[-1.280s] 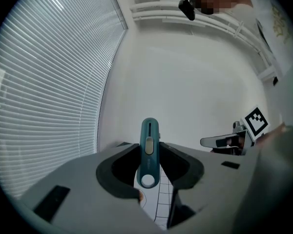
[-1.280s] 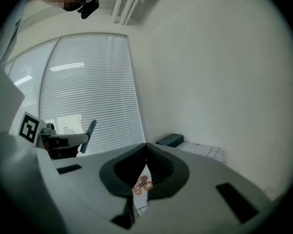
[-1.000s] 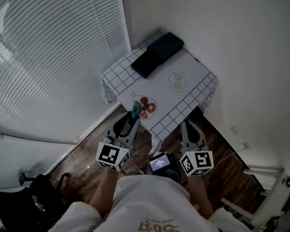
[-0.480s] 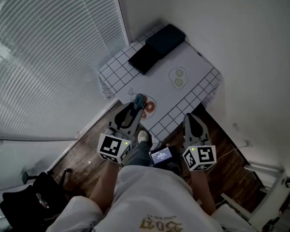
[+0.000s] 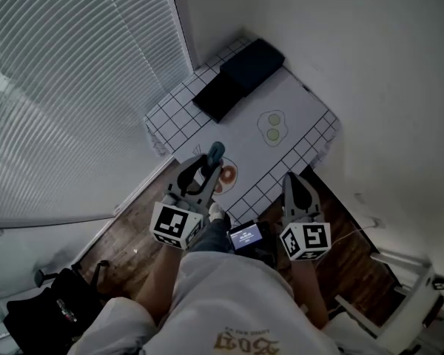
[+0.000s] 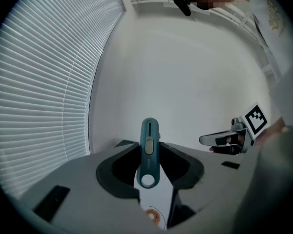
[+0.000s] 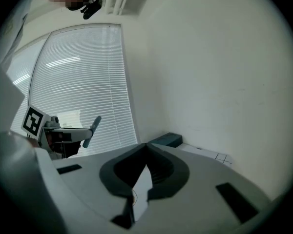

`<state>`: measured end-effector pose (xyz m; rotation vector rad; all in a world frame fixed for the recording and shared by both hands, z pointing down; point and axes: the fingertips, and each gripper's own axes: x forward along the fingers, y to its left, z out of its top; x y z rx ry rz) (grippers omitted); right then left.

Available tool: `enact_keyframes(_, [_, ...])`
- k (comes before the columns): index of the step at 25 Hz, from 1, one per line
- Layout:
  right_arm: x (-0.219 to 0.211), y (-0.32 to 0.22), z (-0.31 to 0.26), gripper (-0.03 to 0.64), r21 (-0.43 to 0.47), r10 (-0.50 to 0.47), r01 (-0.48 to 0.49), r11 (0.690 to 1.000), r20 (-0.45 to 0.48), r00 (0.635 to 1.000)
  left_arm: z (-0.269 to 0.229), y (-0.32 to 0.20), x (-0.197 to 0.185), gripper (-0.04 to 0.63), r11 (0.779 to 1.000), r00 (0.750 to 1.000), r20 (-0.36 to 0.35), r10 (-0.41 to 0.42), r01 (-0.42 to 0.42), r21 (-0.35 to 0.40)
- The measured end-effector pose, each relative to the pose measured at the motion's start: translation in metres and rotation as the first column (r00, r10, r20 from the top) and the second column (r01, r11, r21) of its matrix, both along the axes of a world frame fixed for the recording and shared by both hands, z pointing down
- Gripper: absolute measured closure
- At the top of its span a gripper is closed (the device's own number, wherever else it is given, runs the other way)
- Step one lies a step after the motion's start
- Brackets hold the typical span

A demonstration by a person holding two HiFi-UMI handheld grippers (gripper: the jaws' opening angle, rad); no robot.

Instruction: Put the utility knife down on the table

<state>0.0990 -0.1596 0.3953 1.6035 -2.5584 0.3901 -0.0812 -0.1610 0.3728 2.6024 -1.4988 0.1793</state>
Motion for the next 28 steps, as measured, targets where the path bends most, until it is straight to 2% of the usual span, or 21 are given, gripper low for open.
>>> enact_keyframes(4, [0.002,-0.012,0.005,0.609,0.019,0.019,-0.019,1.000,-0.010,1.000,0.012,-0.014,0.003,0.460,0.999,1.000,-0.010,0.009,-0.009,-0.041])
enact_keyframes(15, [0.009,-0.026,0.045,0.609,-0.050,0.045,-0.047,0.998,-0.022,0.999,0.061,-0.036,0.020,0.460,0.985,0.997,0.013,0.076,-0.073,-0.153])
enact_keyframes(28, [0.009,-0.036,0.077,0.609,-0.094,0.055,-0.059,0.994,-0.044,0.998,0.103,-0.042,0.029,0.460,0.965,0.992,0.016,0.127,-0.119,-0.232])
